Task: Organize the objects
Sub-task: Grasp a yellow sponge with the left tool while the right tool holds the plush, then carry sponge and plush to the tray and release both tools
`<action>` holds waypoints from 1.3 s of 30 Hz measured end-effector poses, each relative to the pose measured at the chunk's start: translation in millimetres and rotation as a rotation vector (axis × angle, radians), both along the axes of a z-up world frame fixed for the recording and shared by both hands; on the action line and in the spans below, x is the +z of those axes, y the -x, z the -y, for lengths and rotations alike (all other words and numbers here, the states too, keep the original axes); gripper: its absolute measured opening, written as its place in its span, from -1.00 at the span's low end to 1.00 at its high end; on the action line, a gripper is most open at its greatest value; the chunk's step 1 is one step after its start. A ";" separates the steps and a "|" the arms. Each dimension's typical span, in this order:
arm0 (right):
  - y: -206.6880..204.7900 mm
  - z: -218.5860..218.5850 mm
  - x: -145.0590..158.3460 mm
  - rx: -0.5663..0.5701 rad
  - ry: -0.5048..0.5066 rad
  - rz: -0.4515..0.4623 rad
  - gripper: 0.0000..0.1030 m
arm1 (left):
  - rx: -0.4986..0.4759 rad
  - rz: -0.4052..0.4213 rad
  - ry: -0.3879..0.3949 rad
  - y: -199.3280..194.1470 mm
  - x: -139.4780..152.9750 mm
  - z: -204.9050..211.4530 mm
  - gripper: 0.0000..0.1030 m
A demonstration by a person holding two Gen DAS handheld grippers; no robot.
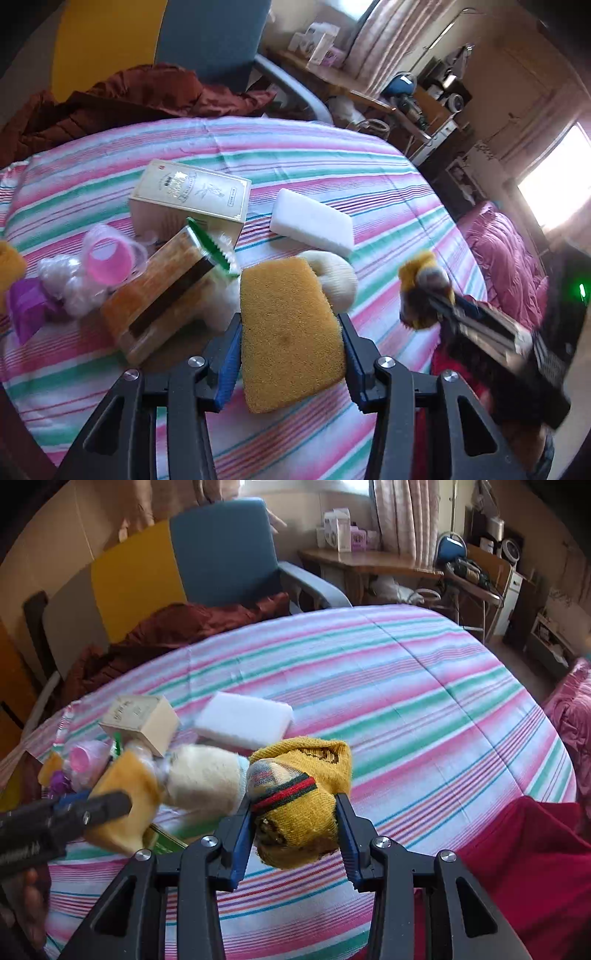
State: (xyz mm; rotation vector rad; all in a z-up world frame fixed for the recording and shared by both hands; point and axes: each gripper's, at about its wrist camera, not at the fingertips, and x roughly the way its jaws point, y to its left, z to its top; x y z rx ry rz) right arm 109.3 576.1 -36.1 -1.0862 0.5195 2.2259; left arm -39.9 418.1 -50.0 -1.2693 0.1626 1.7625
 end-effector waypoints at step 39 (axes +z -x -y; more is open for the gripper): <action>118.5 299.7 43.9 0.825 0.092 -0.192 -0.19 | 0.693 -0.226 0.036 58.7 32.3 401.4 -0.05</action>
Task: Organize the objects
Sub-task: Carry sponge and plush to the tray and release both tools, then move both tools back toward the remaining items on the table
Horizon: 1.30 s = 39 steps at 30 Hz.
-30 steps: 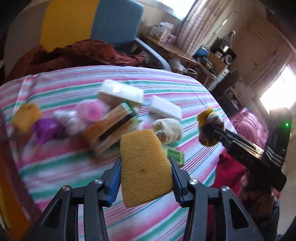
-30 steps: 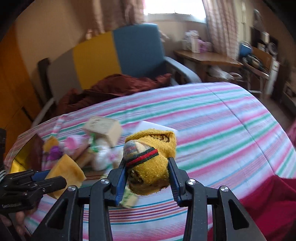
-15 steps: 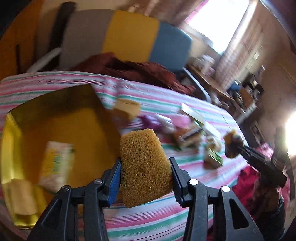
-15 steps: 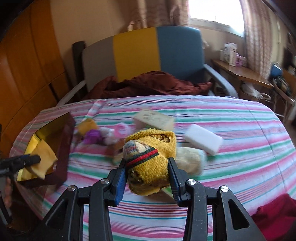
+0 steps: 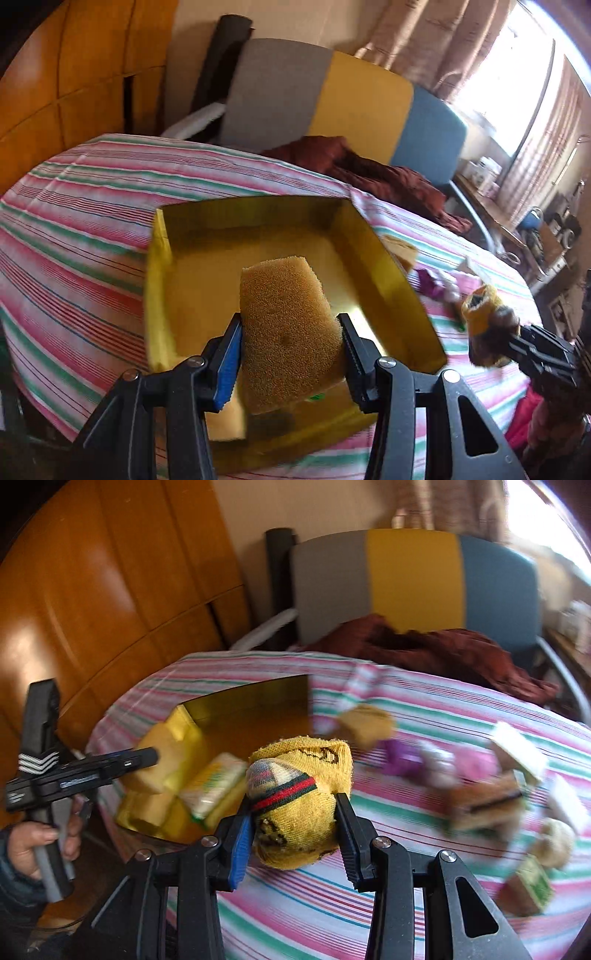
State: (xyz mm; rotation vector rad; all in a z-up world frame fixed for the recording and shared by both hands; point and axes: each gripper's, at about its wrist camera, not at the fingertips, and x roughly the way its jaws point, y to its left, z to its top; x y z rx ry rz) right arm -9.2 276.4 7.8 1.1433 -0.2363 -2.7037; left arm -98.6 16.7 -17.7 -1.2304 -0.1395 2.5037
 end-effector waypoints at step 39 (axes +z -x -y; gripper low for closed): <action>-29.4 101.4 -26.5 0.034 -0.158 -0.085 1.00 | 0.212 -0.135 0.145 -65.1 3.8 35.8 0.24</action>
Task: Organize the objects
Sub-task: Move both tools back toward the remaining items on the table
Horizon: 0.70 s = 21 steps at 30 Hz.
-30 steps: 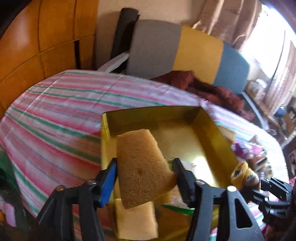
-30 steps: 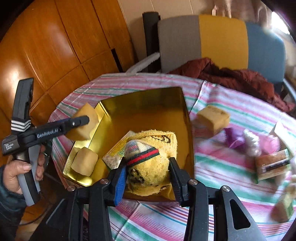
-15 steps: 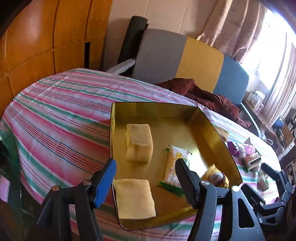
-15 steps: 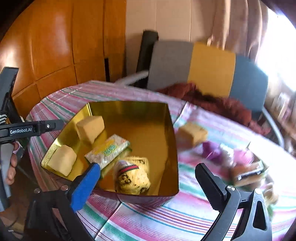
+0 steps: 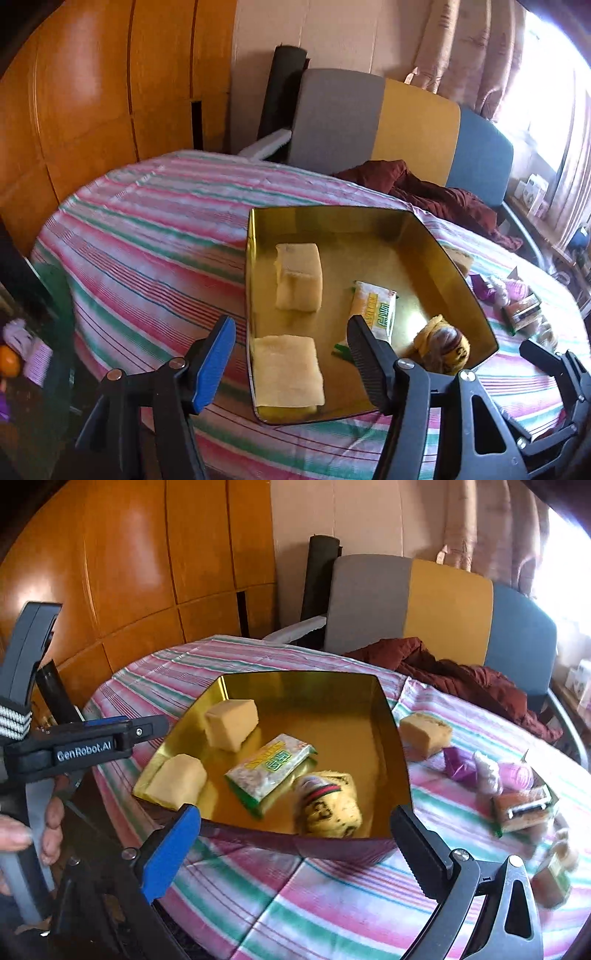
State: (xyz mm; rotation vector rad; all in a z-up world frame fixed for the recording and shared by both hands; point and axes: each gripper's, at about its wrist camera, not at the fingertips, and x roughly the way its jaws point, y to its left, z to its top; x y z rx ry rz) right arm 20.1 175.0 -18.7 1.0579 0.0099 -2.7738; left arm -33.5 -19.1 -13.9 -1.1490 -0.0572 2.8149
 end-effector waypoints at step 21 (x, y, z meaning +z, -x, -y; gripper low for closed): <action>-6.4 -52.2 -13.6 -0.168 0.170 0.077 1.00 | -0.145 0.030 -0.035 -10.4 -0.1 -25.8 0.25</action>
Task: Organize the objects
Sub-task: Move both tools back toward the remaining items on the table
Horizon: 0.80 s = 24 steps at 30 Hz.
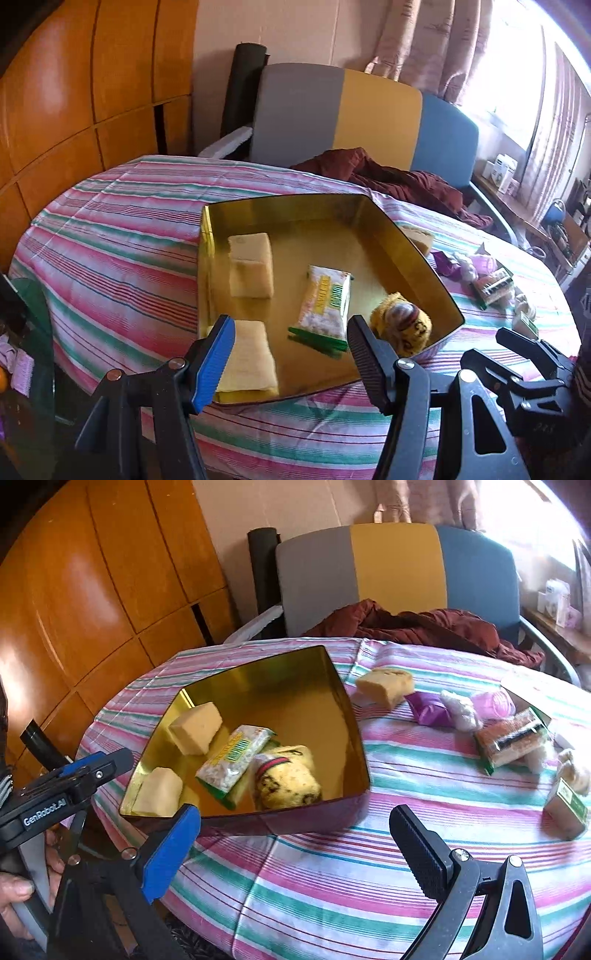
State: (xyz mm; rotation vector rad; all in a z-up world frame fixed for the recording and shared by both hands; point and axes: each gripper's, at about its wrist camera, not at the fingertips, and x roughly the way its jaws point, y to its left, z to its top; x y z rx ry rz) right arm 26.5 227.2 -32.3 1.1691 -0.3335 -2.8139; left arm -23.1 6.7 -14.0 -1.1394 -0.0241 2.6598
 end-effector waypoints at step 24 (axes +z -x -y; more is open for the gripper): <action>-22.4 -118.7 -14.4 -0.215 -0.042 0.089 1.00 | -0.390 0.061 0.065 60.2 31.1 -131.1 0.37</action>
